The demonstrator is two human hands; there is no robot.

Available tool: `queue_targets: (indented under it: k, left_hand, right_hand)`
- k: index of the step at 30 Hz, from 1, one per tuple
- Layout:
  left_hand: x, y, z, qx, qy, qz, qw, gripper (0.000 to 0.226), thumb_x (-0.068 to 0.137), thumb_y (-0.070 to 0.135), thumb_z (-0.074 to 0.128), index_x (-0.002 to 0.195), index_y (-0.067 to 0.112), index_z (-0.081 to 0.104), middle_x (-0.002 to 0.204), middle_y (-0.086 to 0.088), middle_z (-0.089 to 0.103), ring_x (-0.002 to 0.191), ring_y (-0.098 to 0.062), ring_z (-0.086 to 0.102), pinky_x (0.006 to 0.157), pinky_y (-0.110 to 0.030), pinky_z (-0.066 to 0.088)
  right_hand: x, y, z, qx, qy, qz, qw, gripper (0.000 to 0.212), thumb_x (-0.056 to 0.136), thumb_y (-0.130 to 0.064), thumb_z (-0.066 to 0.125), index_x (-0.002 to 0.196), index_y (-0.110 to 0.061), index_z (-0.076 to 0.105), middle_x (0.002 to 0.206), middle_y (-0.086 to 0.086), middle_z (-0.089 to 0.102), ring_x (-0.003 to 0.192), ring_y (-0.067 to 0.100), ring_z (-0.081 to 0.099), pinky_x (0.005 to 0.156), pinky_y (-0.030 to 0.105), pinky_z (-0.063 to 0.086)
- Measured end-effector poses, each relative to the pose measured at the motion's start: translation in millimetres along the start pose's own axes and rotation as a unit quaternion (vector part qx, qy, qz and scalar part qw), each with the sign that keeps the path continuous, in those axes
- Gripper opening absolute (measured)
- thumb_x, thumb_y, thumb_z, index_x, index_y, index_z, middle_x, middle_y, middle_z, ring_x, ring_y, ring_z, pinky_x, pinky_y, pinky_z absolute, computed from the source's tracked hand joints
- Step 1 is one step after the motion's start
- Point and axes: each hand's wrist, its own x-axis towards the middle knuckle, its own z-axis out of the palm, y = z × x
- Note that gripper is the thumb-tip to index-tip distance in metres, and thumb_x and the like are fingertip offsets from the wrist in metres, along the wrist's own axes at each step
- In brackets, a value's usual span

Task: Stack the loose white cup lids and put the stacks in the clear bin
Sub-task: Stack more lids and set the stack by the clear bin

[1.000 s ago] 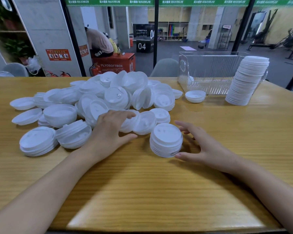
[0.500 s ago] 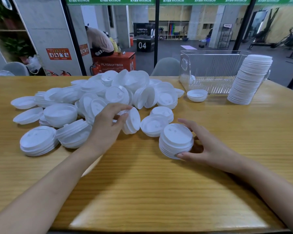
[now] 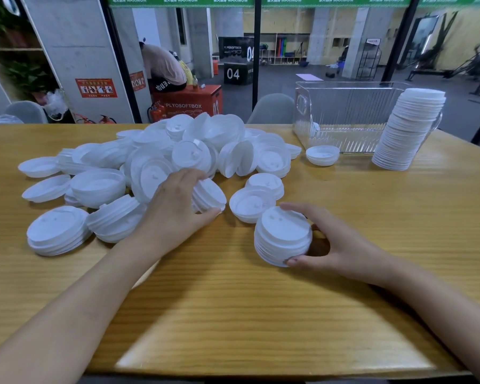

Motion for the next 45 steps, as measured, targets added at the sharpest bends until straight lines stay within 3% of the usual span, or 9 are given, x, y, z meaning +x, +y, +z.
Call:
queue_targets:
  k: [6, 8, 12, 15, 21, 24, 28, 40, 45]
  left_hand:
    - [0.0, 8.5, -3.8, -0.108, 0.055, -0.063, 0.991, 0.041, 0.080, 0.025, 0.079, 0.114, 0.016, 0.059, 0.111, 0.010, 0.057, 0.099, -0.002, 0.049, 0.080, -0.001, 0.032]
    - [-1.3, 11.2, -3.2, -0.153, 0.055, -0.073, 0.984, 0.037, 0.081, 0.026, 0.078, 0.113, 0.017, 0.060, 0.111, 0.012, 0.058, 0.097, 0.001, 0.051, 0.079, 0.004, 0.031]
    - [-3.7, 14.6, -0.9, -0.200, 0.032, -0.062, 0.977, 0.049, 0.077, 0.041, 0.080, 0.119, 0.026, 0.059, 0.120, 0.013, 0.061, 0.114, -0.004, 0.055, 0.088, -0.003, 0.036]
    - [-7.0, 25.6, -3.9, -0.242, 0.020, -0.057, 0.968, 0.060, 0.065, 0.062, 0.075, 0.116, 0.038, 0.055, 0.119, 0.017, 0.062, 0.115, 0.002, 0.055, 0.094, -0.008, 0.040]
    - [-28.2, 53.4, 4.0, -0.292, -0.059, -0.015, 0.954, 0.058, 0.070, 0.051, 0.079, 0.120, 0.033, 0.055, 0.119, 0.022, 0.063, 0.120, 0.001, 0.054, 0.105, -0.022, 0.039]
    - [-33.9, 57.7, 8.5, -0.294, -0.094, -0.007, 0.951, 0.058, 0.072, 0.042, 0.080, 0.123, 0.030, 0.055, 0.124, 0.021, 0.061, 0.123, 0.005, 0.050, 0.104, -0.013, 0.034]
    - [-36.2, 54.9, 11.7, -0.283, -0.119, -0.010, 0.952, 0.054, 0.072, 0.031, 0.083, 0.118, 0.034, 0.055, 0.121, 0.029, 0.060, 0.117, 0.016, 0.048, 0.094, -0.001, 0.032]
    - [-37.6, 49.0, 11.6, -0.242, -0.143, 0.018, 0.960, 0.054, 0.073, 0.030, 0.085, 0.120, 0.032, 0.058, 0.124, 0.022, 0.059, 0.120, 0.011, 0.048, 0.095, 0.000, 0.030]
    - [-35.3, 50.5, 8.0, -0.240, -0.131, 0.032, 0.961, 0.058, 0.070, 0.039, 0.082, 0.122, 0.032, 0.057, 0.120, 0.029, 0.058, 0.118, 0.007, 0.048, 0.093, -0.001, 0.031]
  right_hand:
    - [1.0, -3.8, 3.9, 0.009, -0.002, -0.002, 1.000, 0.079, 0.071, -0.063, 0.071, 0.138, -0.063, 0.028, 0.139, -0.041, 0.037, 0.135, -0.003, 0.036, 0.107, 0.018, 0.032]
    - [1.5, -5.7, 5.1, 0.016, -0.005, 0.002, 1.000, 0.080, 0.071, -0.063, 0.071, 0.138, -0.063, 0.027, 0.140, -0.041, 0.037, 0.135, -0.004, 0.036, 0.108, 0.018, 0.032]
    - [3.5, -9.5, 9.8, 0.031, -0.012, 0.011, 0.999, 0.086, 0.070, -0.061, 0.074, 0.143, -0.055, 0.029, 0.141, -0.038, 0.038, 0.136, -0.005, 0.035, 0.111, 0.022, 0.033]
    - [2.9, -14.1, 11.0, 0.034, -0.017, 0.016, 0.999, 0.096, 0.066, -0.065, 0.074, 0.147, -0.053, 0.024, 0.145, -0.032, 0.039, 0.136, -0.004, 0.034, 0.112, 0.027, 0.033]
    - [-6.2, -10.2, -0.1, 0.044, 0.021, 0.049, 0.998, 0.094, 0.062, -0.082, 0.063, 0.143, -0.056, 0.024, 0.142, -0.022, 0.045, 0.129, -0.007, 0.039, 0.107, 0.021, 0.035]
    - [-12.9, -11.0, -2.3, 0.050, 0.056, 0.055, 0.996, 0.078, 0.068, -0.078, 0.058, 0.137, -0.059, 0.027, 0.138, -0.023, 0.048, 0.125, -0.005, 0.044, 0.098, 0.012, 0.035]
    - [-16.0, -11.8, -3.0, 0.060, 0.070, 0.057, 0.994, 0.072, 0.076, -0.074, 0.062, 0.138, -0.052, 0.033, 0.134, -0.022, 0.051, 0.122, -0.001, 0.047, 0.098, 0.018, 0.038]
    - [-15.9, -10.4, 1.3, 0.058, 0.041, 0.063, 0.995, 0.068, 0.080, -0.057, 0.065, 0.141, -0.044, 0.038, 0.134, -0.019, 0.051, 0.124, -0.001, 0.045, 0.101, 0.019, 0.040]
    - [-15.2, -10.2, 2.6, 0.052, 0.039, 0.060, 0.996, 0.072, 0.073, -0.071, 0.063, 0.138, -0.050, 0.037, 0.133, -0.023, 0.051, 0.123, -0.001, 0.046, 0.096, 0.013, 0.039]
